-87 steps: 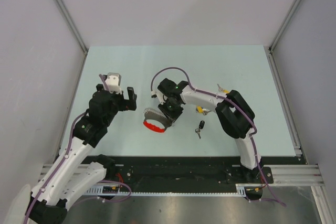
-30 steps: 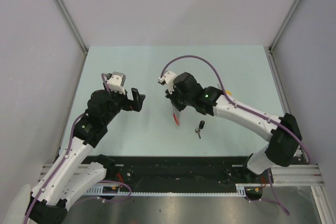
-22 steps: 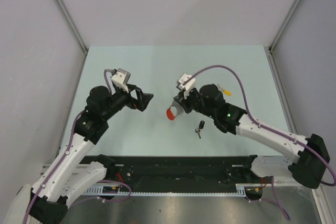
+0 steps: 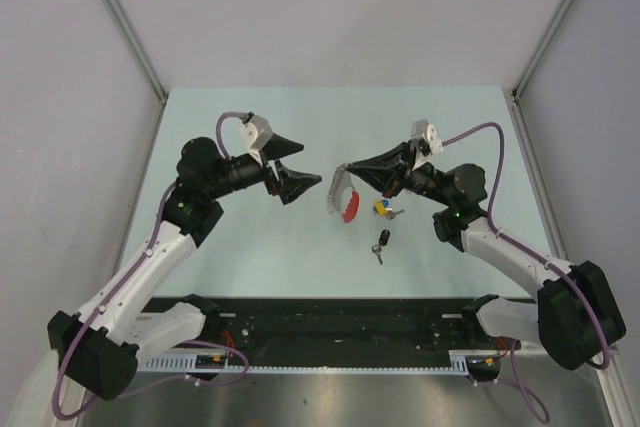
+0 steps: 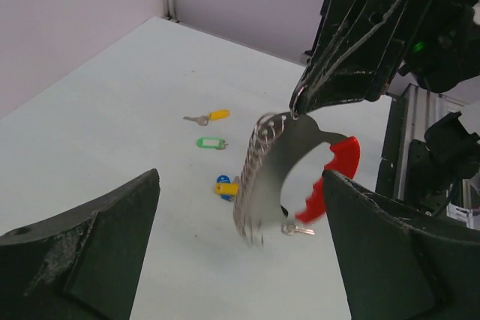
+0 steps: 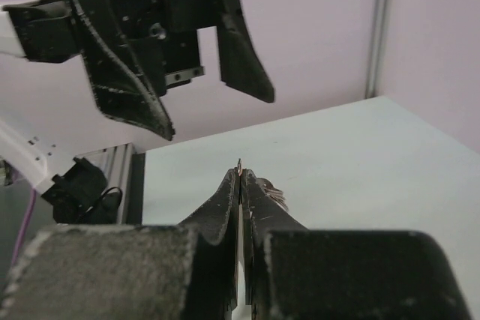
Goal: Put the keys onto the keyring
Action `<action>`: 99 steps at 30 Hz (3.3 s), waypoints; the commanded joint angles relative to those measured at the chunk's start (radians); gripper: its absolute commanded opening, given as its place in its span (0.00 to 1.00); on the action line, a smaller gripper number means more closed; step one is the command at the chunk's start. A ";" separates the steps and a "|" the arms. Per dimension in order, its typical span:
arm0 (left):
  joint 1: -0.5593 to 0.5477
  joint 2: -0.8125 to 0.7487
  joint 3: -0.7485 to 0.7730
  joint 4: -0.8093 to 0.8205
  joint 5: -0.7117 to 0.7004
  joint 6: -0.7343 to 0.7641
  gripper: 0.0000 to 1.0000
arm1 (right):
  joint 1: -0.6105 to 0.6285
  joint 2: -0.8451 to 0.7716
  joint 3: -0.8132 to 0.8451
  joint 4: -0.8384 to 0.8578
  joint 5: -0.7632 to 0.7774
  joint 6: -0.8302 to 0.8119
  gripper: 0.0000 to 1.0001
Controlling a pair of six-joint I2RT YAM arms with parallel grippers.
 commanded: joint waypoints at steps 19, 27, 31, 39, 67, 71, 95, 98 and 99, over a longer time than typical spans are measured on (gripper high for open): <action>-0.103 0.126 0.027 0.153 0.191 0.087 0.40 | -0.022 0.180 0.019 0.424 -0.202 0.208 0.00; -0.103 0.160 0.009 0.145 0.141 0.079 0.29 | -0.022 0.184 0.022 0.405 -0.204 0.191 0.00; -0.106 0.161 0.001 0.148 0.135 0.072 0.24 | -0.020 0.191 0.028 0.405 -0.205 0.189 0.00; -0.110 0.171 0.006 0.151 0.173 0.066 0.19 | -0.013 0.209 0.042 0.395 -0.208 0.186 0.00; -0.125 0.178 0.009 0.145 0.208 0.044 0.01 | 0.020 0.210 0.055 0.243 -0.231 0.094 0.00; -0.125 0.166 0.000 0.145 0.193 0.053 0.01 | 0.023 0.186 0.055 0.172 -0.233 0.048 0.00; -0.125 0.177 0.069 -0.088 0.130 0.198 0.00 | 0.026 0.051 0.197 -0.523 -0.195 -0.320 0.00; -0.125 0.171 0.056 -0.070 0.118 0.187 0.01 | 0.026 0.045 0.198 -0.537 -0.185 -0.317 0.00; -0.125 0.168 0.053 -0.056 0.116 0.185 0.07 | 0.027 0.040 0.198 -0.530 -0.178 -0.308 0.00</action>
